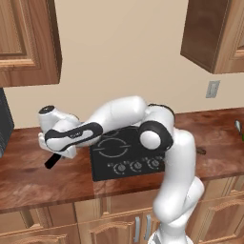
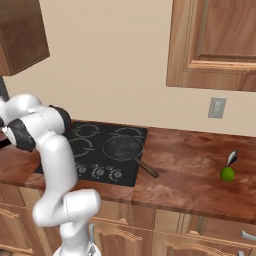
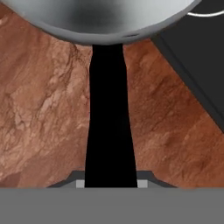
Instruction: Place both pans onto different burners. Then place the lime and the fish on different pans.
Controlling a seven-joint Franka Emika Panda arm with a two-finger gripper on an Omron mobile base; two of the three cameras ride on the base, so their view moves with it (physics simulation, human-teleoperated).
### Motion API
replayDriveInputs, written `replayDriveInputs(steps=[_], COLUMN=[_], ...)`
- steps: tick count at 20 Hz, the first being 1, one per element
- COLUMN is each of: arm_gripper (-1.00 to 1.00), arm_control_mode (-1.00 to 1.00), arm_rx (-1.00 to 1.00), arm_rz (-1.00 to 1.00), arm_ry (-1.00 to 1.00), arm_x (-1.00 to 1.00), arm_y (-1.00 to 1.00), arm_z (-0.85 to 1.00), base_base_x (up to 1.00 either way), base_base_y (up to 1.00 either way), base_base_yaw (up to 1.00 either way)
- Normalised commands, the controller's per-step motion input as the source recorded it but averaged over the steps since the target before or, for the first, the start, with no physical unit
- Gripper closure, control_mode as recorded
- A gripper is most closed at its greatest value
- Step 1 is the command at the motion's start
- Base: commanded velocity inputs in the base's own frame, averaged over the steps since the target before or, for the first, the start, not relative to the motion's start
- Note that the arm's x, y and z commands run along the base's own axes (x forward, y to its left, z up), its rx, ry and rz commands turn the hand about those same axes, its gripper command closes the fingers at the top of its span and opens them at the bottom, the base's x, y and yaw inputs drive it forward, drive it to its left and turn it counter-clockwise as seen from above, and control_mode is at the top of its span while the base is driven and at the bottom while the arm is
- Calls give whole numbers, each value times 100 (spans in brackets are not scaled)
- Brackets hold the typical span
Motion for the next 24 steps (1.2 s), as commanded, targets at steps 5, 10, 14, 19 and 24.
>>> replayDriveInputs(steps=[5, 10, 14, 19, 24], arm_gripper=[100, 100, 100, 100, 100], arm_control_mode=[-100, -100, -100, -100, -100], arm_rx=[7, 6, 4, 0, 0], arm_rz=[-2, 0, 0, 0, 0], arm_ry=[0, 0, 0, 0, 0], arm_x=[-4, -10, -17, -11, 0], arm_y=[-59, -62, -55, -41, -25], arm_z=[0, 0, 0, 0, -1], base_base_x=[0, 0, 0, 0, 0], base_base_y=[0, 0, 0, 0, 0], base_base_yaw=[0, 0, 0, 0, 0])
